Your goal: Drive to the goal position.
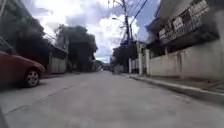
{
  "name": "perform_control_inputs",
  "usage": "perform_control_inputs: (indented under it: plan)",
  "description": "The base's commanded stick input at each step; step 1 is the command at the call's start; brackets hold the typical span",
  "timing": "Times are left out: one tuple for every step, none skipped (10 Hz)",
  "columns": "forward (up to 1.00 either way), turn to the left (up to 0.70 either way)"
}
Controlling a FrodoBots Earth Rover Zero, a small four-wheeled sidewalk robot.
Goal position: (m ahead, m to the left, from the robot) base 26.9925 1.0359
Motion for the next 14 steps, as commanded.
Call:
perform_control_inputs:
  plan:
    - [0.7, 0.0]
    - [0.7, 0.0]
    - [0.7, 0.0]
    - [0.7, 0.0]
    - [0.7, 0.0]
    - [0.7, 0.0]
    - [0.7, 0.0]
    - [0.7, 0.0]
    - [0.7, 0.0]
    - [0.7, 0.0]
    - [0.7, 0.0]
    - [0.7, 0.0]
    - [0.7, 0.0]
    - [0.7, 0.0]
